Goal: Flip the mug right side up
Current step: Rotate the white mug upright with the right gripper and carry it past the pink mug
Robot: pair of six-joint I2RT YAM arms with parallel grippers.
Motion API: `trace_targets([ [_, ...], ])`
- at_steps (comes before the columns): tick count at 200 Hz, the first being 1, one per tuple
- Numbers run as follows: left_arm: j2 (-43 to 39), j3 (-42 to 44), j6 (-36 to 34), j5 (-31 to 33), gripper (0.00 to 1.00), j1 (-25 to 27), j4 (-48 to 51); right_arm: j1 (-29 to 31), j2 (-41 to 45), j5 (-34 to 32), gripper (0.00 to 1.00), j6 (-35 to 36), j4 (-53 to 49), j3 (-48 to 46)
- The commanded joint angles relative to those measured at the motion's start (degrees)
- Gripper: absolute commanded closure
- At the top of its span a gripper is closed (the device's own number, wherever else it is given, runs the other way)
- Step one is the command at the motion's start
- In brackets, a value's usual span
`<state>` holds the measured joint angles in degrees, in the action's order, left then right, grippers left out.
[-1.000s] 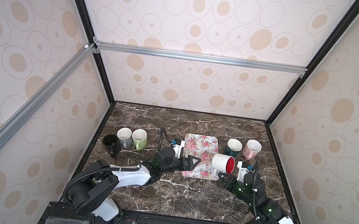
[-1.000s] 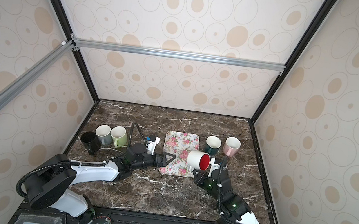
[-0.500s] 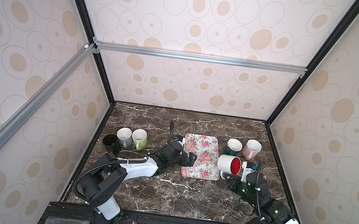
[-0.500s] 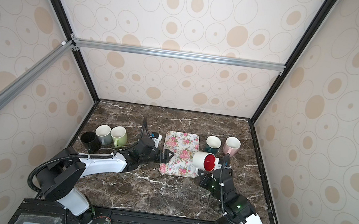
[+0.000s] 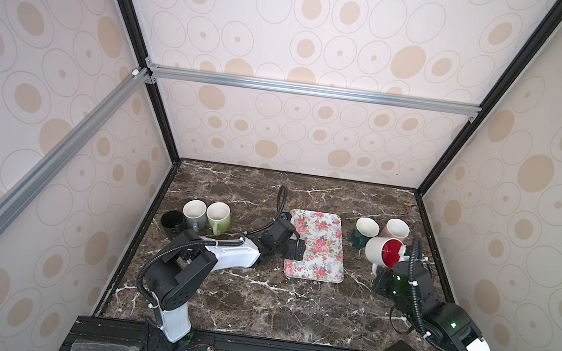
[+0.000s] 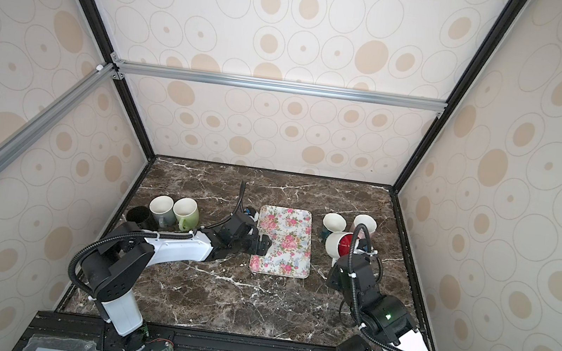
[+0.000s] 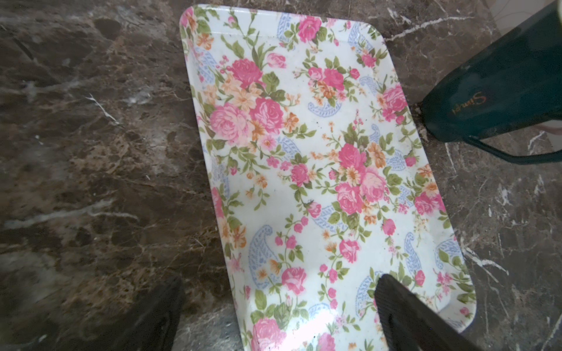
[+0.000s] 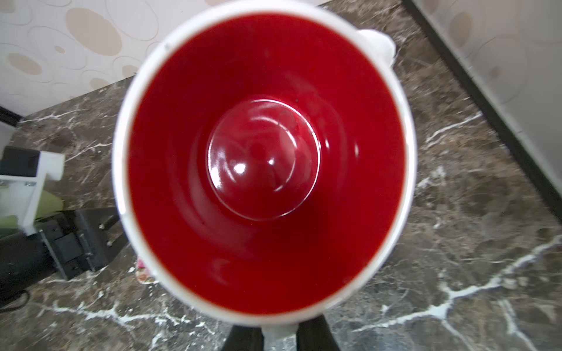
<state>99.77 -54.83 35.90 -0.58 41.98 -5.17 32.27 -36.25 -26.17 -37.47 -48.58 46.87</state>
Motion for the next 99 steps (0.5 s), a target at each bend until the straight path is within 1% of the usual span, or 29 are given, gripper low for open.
trace_targets([
  [1,0.2,-2.0,-2.2,1.9,0.02,-0.4,1.9,-0.7,-0.6,-9.3,1.00,2.9,-3.2,3.1],
  [25,-1.2,-1.1,-2.2,1.3,0.01,-0.3,1.1,-2.5,-1.7,-9.9,1.00,4.3,-3.2,3.1],
  [45,-2.7,-0.3,-2.7,1.0,0.02,-0.4,0.7,-6.0,-2.6,-8.6,1.00,5.9,-2.4,2.5],
  [56,-3.7,0.0,-2.9,1.0,0.02,-0.4,0.7,-9.4,-3.0,-6.7,1.00,7.0,-1.6,2.1],
  [75,-5.3,0.4,-3.4,0.7,0.02,-0.3,0.4,-15.8,-3.7,-1.0,1.00,8.8,0.3,1.7],
  [81,-5.8,0.4,-3.5,0.6,0.02,-0.4,0.3,-18.9,-4.1,0.6,1.00,9.4,1.1,1.6],
  [99,-6.9,0.6,-3.7,-0.2,0.02,-0.4,-0.1,-23.9,-5.6,3.0,1.00,10.9,3.1,1.0],
])
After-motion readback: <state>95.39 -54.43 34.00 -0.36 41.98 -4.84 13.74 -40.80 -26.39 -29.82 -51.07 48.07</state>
